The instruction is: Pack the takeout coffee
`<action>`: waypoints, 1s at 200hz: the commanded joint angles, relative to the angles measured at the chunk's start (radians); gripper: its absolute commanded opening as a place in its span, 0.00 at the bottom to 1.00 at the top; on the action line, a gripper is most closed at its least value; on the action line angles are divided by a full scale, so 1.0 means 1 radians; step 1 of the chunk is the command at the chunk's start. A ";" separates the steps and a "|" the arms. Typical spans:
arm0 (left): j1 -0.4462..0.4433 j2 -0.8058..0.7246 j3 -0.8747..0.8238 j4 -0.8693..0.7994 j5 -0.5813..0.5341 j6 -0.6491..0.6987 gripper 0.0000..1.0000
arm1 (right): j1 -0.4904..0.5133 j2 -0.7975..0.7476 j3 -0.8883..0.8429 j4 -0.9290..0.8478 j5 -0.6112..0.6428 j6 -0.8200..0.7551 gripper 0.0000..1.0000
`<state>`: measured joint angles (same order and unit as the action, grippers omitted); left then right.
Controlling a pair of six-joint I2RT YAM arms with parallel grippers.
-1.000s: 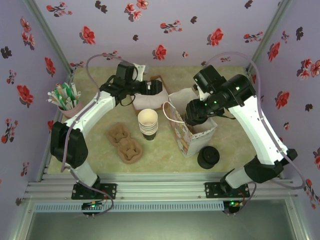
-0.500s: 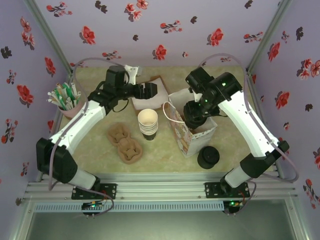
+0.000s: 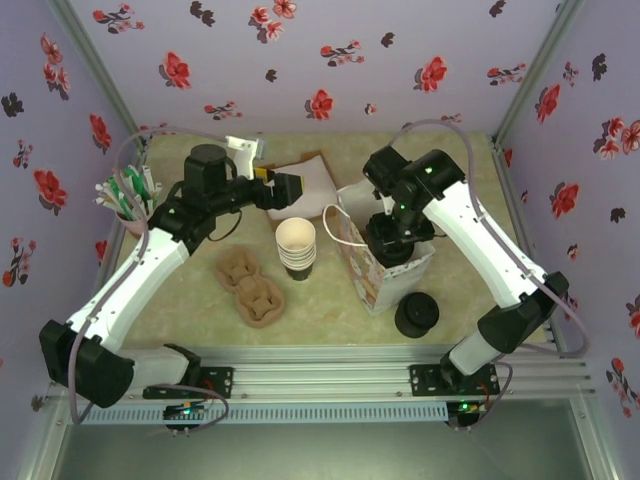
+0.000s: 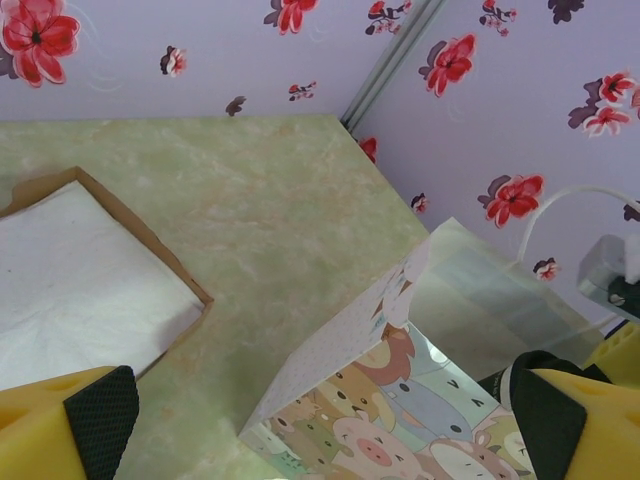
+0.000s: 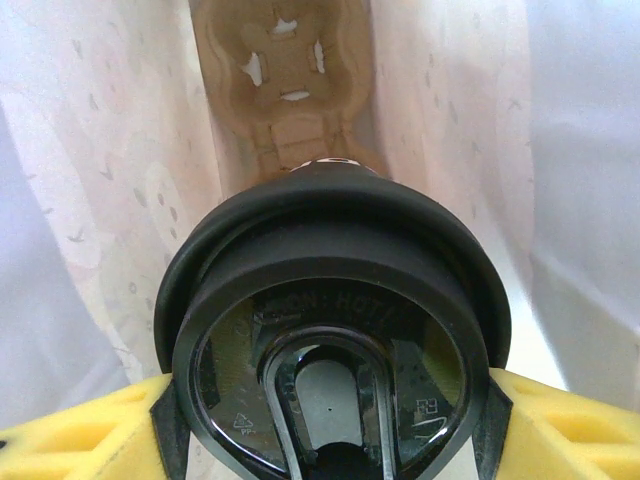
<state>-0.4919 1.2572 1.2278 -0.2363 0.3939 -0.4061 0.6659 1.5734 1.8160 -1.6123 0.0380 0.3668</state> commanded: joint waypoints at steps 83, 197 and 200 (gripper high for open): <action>-0.026 -0.028 -0.040 0.037 0.001 0.007 0.99 | -0.024 0.021 -0.110 -0.024 -0.049 -0.045 0.70; -0.042 -0.024 -0.027 0.017 -0.008 0.018 0.99 | -0.028 0.029 -0.177 0.059 -0.055 -0.051 0.69; -0.042 -0.024 -0.027 0.017 -0.008 0.018 0.99 | -0.028 0.030 -0.179 0.061 -0.055 -0.051 0.70</action>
<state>-0.5240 1.2495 1.1938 -0.2321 0.3931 -0.4057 0.6415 1.5970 1.6531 -1.5639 -0.0048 0.3325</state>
